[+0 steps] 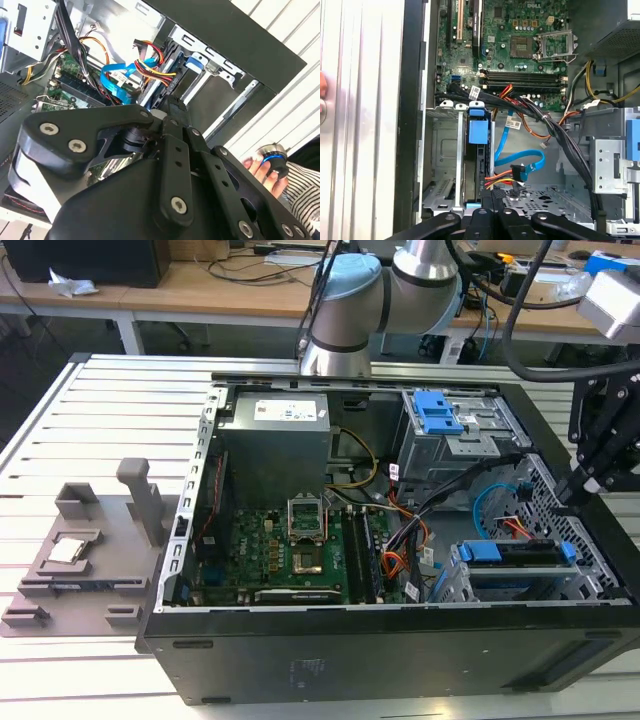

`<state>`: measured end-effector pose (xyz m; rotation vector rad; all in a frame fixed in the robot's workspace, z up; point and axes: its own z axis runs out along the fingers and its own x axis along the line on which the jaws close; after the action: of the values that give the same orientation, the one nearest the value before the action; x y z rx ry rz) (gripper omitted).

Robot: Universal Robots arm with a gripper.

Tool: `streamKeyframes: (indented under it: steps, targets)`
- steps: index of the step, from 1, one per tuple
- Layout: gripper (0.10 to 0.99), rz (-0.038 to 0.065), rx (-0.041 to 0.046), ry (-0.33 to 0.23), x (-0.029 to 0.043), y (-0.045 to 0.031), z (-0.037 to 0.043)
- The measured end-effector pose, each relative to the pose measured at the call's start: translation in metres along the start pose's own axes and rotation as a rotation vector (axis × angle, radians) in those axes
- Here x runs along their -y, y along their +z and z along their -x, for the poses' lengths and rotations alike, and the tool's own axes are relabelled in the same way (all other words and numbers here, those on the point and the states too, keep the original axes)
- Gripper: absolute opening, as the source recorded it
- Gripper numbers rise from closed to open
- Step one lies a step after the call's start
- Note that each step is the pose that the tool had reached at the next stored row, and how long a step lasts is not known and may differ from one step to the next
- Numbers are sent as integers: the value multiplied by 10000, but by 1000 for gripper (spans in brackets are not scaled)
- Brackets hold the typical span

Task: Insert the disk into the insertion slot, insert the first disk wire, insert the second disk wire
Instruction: 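Insert the first disk wire, then insert the second disk wire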

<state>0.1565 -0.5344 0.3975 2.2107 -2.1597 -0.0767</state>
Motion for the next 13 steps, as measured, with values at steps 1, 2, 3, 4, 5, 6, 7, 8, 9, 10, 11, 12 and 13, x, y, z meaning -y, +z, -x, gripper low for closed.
streamKeyframes:
  steps: [1, 2, 3, 4, 5, 6, 7, 8, 9, 10, 11, 12, 13]
  targets:
    - [106, 0, 0, 0, 0, 0, 0]
    - [106, 0, -3, 1, 0, -2, 0]
    - [106, 0, -3, 0, 0, -2, 0]
    - [106, 0, -3, 1, 0, -2, 0]
    - [106, 0, -4, 0, 0, -3, 0]
    - [106, 0, -3, 1, 0, -3, 0]
    - [106, 0, -4, 0, 0, -3, 0]
    - [106, 0, -3, 0, 0, -4, 0]
    - [106, 0, -3, 0, 0, -4, 0]
    - [106, 0, -3, 1, 0, -4, 0]
    - [106, 0, -3, 0, 0, -5, 0]
    - [106, 0, -4, 0, 0, -5, 0]
    - [106, 0, -3, 1, -1, -5, 0]
